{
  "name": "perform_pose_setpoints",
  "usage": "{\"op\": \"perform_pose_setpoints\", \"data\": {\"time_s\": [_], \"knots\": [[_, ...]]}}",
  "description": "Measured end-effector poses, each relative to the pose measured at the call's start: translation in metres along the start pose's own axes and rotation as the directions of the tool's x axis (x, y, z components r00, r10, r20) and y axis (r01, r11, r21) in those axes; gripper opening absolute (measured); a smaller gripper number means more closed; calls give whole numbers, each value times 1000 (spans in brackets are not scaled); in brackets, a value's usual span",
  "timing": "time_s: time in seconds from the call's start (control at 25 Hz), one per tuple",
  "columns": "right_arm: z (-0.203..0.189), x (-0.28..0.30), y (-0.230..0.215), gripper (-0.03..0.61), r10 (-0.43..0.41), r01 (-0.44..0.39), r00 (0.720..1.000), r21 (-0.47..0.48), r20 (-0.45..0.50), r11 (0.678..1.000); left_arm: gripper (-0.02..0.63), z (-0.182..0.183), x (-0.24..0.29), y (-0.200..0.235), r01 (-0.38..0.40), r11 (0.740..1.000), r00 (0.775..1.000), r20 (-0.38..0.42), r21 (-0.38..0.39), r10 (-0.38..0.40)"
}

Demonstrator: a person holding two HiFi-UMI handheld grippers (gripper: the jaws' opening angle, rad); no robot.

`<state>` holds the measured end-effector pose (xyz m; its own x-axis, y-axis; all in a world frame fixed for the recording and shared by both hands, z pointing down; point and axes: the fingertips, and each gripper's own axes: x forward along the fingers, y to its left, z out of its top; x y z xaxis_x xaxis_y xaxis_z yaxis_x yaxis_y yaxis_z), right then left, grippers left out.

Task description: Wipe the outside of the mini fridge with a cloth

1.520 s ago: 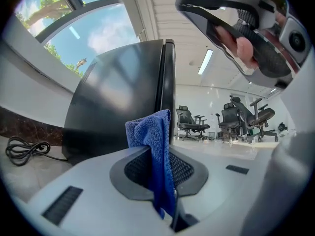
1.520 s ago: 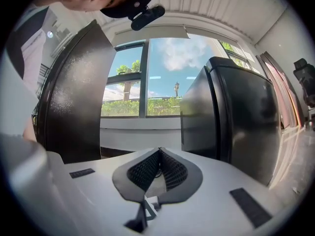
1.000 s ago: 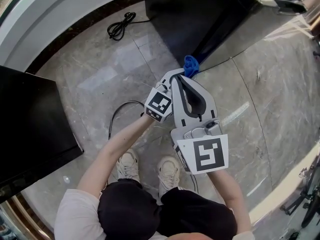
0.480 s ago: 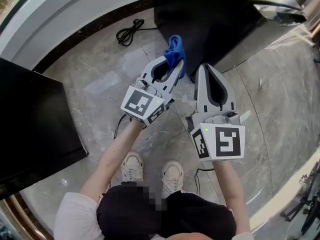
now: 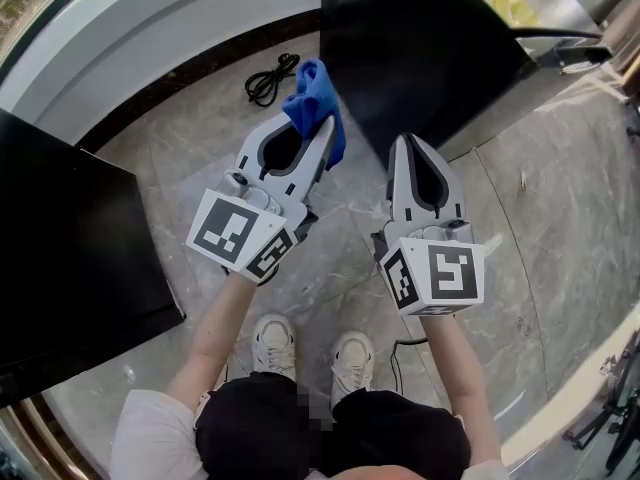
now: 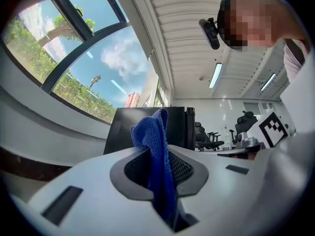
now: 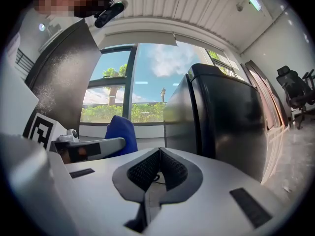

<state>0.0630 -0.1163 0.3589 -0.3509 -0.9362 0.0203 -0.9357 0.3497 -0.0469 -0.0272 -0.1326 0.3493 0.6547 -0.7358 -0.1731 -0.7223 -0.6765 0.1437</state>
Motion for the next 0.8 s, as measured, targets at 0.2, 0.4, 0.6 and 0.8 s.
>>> {"op": "perform_pose_setpoints", "data": {"time_s": [0.2, 0.4, 0.6, 0.8], "knots": [[14, 12, -3, 11, -9, 8, 1000, 30, 18, 1000, 57, 13, 4, 1, -3, 1000, 1000, -9, -20, 2], [41, 14, -14, 12, -52, 53, 998, -12, 39, 999, 57, 46, 20, 8, -5, 1000, 1000, 8, 3, 5], [56, 18, -26, 11, -103, 98, 994, -132, -34, 986, 57, 87, 34, 25, -36, 999, 999, 31, 13, 36], [145, 41, -9, 11, -54, 44, 996, -124, -76, 991, 57, 184, 50, 22, -73, 997, 993, 91, -15, 74]]}}
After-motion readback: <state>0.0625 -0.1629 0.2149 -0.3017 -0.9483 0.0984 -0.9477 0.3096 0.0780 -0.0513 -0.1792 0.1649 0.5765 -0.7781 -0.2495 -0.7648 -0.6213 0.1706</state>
